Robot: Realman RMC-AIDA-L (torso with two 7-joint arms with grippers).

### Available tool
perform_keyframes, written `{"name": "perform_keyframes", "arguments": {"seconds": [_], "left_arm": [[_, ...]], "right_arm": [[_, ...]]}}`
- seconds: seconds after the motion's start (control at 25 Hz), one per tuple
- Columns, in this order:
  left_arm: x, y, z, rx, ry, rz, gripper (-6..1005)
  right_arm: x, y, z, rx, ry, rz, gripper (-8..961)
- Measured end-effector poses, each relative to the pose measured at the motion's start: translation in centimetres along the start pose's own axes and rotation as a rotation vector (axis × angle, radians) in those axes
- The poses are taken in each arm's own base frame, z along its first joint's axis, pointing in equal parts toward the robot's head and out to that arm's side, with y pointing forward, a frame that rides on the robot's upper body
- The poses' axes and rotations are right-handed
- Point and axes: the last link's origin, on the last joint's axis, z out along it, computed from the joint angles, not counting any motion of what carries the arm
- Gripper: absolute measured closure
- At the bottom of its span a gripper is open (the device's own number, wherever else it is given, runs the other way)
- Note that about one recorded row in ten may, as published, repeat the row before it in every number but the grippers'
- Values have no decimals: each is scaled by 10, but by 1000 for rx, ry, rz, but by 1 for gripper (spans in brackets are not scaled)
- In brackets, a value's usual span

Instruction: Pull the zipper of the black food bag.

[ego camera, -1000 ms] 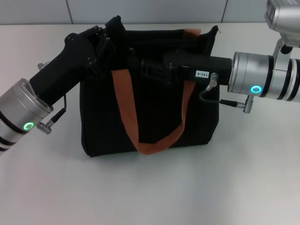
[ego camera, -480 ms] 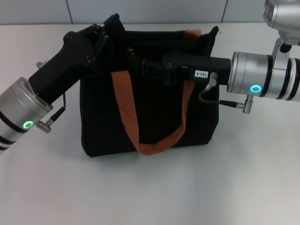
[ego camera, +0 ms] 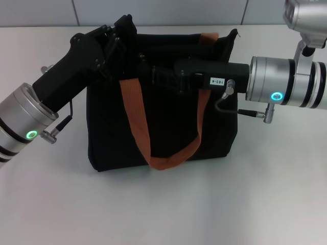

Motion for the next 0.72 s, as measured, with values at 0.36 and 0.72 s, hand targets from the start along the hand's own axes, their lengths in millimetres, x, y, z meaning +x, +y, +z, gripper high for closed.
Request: {"name": "perform_keyframes", "arguments": {"seconds": [0.36, 0.72], "left_arm": [[0, 0, 0, 0, 0, -1, 955], [-1, 1, -1, 3, 0, -5, 955]], "right_arm": [[0, 1, -2, -4, 2, -9, 955], [-1, 0, -2, 3, -2, 16, 955]]}}
